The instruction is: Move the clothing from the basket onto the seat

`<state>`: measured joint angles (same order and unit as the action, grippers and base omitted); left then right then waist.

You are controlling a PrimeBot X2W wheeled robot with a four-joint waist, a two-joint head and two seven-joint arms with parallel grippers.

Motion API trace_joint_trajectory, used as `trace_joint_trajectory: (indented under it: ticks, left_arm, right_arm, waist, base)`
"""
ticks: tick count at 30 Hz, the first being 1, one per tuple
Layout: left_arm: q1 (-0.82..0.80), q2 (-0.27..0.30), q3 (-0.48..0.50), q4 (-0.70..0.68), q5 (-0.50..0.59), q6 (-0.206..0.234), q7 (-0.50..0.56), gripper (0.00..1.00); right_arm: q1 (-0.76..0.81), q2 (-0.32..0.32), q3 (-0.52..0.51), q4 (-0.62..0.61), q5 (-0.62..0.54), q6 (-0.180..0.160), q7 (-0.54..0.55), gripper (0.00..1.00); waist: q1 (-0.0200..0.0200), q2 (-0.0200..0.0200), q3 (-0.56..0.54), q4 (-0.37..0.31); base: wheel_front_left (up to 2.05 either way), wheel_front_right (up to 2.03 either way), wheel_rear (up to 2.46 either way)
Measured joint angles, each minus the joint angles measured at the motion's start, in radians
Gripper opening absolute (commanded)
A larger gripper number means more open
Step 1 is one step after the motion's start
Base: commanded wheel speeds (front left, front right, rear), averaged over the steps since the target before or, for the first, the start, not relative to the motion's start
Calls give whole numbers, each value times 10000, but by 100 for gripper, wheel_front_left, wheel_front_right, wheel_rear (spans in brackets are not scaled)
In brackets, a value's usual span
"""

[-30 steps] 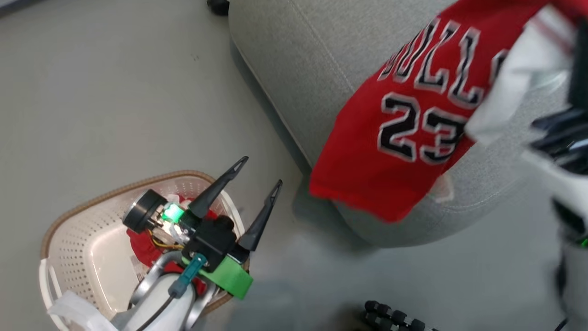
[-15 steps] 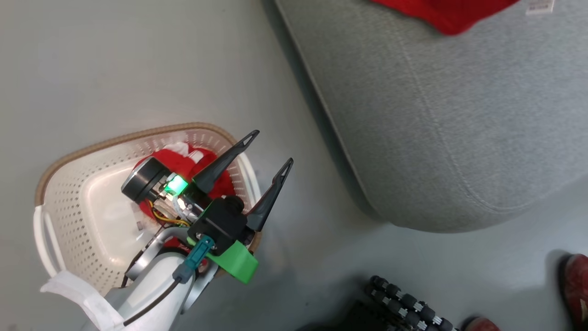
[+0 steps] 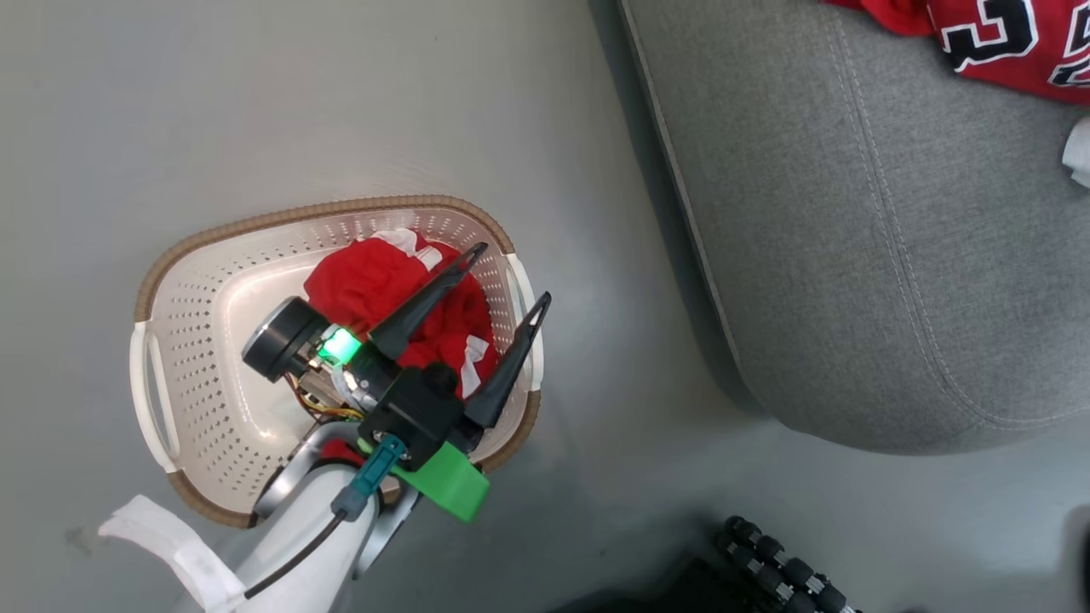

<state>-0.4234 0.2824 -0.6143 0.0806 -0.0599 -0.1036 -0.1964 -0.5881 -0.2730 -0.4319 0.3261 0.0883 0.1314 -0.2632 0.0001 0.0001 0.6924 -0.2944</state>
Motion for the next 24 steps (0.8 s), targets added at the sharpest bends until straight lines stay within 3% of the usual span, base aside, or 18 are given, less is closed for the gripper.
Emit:
trace_joint_trajectory:
  ticks: [6, 12, 24]
  left_arm:
    - [-5, -523, -59, 568, -199, 230, -431, 100]
    - [381, -1152, 165, 1373, -704, 614, -639, 100]
    - [2061, -1916, 1795, 1392, -1430, 1150, -662, 100]
  right_arm:
    - [2098, 711, -355, -1058, -709, 0, -2, 100]
    - [3963, 1409, 859, -2052, -1147, 0, 0, 100]
    - [4853, 1894, 3708, -2591, -1062, 0, 0, 100]
  waist:
    - [0, 0, -490, 192]
    - [0, 0, -1308, 544]
    - [-1, 0, -3395, 1684]
  base:
    - [0, 0, 0]
    - [0, 0, 0]
    - [0, 0, 0]
